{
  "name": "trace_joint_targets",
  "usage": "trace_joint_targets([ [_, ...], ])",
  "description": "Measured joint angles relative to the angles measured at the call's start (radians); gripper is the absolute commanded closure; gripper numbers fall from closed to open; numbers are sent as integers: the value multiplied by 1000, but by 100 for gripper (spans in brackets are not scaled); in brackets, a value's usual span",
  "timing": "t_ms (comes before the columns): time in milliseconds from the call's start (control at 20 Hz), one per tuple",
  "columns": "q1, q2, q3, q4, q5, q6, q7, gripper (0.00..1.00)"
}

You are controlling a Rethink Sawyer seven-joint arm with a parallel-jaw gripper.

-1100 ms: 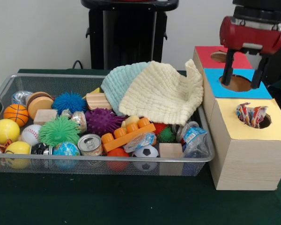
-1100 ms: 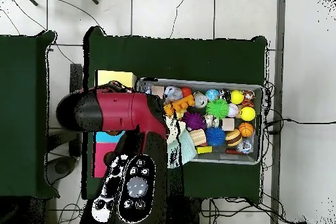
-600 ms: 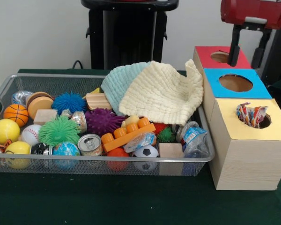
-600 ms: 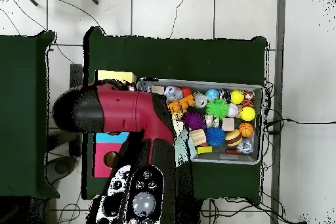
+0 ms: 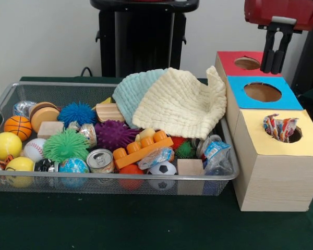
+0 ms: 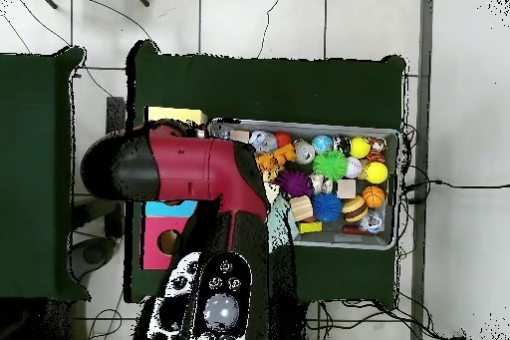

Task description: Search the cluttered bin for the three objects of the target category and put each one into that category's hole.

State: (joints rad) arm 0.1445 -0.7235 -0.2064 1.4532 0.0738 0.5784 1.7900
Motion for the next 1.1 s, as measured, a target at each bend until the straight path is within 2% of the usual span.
trace_joint_targets([
  [500,7,12,0,0,0,0,0,100],
  [1100,16,66,0,0,0,-4,0,100],
])
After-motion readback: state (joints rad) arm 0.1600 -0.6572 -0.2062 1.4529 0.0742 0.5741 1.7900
